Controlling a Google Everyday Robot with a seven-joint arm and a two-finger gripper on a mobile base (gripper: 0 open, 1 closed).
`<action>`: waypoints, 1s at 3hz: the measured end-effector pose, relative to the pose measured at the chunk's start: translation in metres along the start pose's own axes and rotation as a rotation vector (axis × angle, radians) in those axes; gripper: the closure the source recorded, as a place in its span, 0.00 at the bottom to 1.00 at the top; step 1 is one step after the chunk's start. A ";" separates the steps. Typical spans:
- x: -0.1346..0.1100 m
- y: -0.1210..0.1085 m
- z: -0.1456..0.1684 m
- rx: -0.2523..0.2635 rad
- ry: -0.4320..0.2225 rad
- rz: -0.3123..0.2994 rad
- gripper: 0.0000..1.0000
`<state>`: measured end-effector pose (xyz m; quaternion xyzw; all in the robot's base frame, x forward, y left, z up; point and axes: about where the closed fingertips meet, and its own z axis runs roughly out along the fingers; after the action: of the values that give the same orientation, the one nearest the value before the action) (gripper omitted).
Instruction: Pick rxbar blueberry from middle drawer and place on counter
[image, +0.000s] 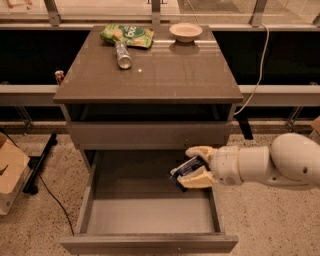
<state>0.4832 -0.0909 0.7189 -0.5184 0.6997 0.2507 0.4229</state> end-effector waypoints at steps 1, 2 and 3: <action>-0.053 -0.032 -0.039 0.055 0.040 -0.069 1.00; -0.108 -0.080 -0.063 0.110 0.038 -0.133 1.00; -0.108 -0.080 -0.063 0.110 0.038 -0.133 1.00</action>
Offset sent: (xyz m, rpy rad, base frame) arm 0.1056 -0.0303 0.1810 -0.1254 -0.1970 -0.0389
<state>0.5486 -0.1118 0.8502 -0.5442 0.6844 0.1735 0.4531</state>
